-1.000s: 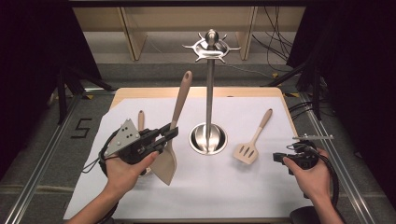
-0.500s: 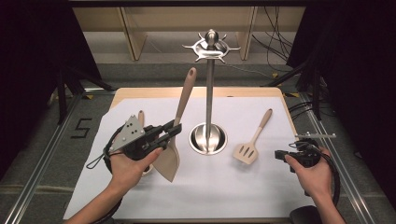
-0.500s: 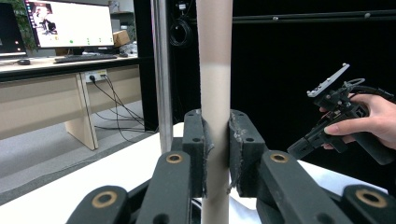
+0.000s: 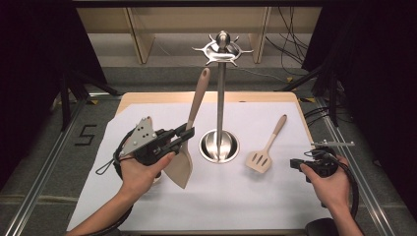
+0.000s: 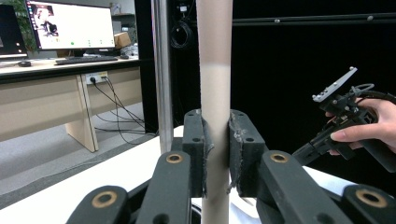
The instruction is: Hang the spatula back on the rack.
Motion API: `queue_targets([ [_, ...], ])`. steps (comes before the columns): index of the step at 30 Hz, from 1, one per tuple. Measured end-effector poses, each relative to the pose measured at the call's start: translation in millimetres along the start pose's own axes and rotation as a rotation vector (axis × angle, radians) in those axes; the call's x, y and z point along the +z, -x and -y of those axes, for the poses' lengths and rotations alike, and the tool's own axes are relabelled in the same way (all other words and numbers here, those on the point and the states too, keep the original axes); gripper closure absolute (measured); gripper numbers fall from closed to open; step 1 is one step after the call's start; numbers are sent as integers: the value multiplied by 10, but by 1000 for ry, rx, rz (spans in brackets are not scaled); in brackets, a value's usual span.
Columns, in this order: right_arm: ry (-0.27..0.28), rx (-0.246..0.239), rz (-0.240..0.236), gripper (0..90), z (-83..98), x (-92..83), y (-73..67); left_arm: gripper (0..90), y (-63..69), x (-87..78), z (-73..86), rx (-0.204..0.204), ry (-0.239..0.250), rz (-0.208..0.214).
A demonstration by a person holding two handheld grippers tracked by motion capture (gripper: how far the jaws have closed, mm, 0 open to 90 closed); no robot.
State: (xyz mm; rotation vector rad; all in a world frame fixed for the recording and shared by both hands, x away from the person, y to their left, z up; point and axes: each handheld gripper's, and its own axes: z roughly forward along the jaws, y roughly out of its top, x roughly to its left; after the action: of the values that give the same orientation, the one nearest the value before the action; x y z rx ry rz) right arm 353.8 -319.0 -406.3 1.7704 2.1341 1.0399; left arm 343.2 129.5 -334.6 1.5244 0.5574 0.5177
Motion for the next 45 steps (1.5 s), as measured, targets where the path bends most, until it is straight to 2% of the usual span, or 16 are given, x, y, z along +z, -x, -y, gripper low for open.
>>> queue_targets([
  [5, 26, -11, -19, 827, 6, 32, 12, 782, -30, 14, -5, 6, 0, -13],
  [6, 2, -57, -45, 827, -9, 18, 66, 782, -50, 21, -2, 2, 2, -20],
  [9, 1, -56, -45, 827, -8, 16, 67, 783, -70, 26, 0, 3, 1, -28],
  [10, 30, -50, -16, 827, 1, 33, 50, 783, -84, 30, -1, 7, 0, -31],
  [14, 5, -42, -4, 827, -6, 9, 42, 783, -107, 43, -18, 7, 7, -40],
  [15, 4, 6, -4, 827, 3, 7, -1, 783, -109, 46, -24, 7, 7, -42],
  [18, 5, -10, 1, 827, 1, 14, 2, 782, -120, 67, -38, 12, 2, -48],
  [20, 1, -61, 10, 827, -11, 5, 39, 782, -129, 84, -41, 13, 0, -50],
  [21, 0, -62, 9, 827, -11, 4, 38, 782, -134, 89, -44, 16, -1, -54],
  [22, 8, -15, 9, 827, 2, 11, 2, 782, -137, 95, -47, 17, 0, -56],
  [33, 7, -14, 11, 827, 0, 11, 6, 782, -155, 188, -18, 19, -29, -66],
  [38, 22, -6, -14, 827, 3, 23, 12, 782, -166, 238, -15, 14, -33, -70],
  [39, 22, -7, -17, 827, 3, 26, 12, 782, -169, 250, -15, 14, -33, -71],
  [40, 34, -49, -13, 827, 0, 37, 47, 782, -172, 263, -14, 16, -33, -72],
  [43, 22, -43, 13, 825, 0, 29, 29, 781, -180, 295, -4, 17, -38, -74],
  [45, 5, -56, -4, 825, -2, 23, 50, 781, -184, 316, 7, 17, -40, -75],
])
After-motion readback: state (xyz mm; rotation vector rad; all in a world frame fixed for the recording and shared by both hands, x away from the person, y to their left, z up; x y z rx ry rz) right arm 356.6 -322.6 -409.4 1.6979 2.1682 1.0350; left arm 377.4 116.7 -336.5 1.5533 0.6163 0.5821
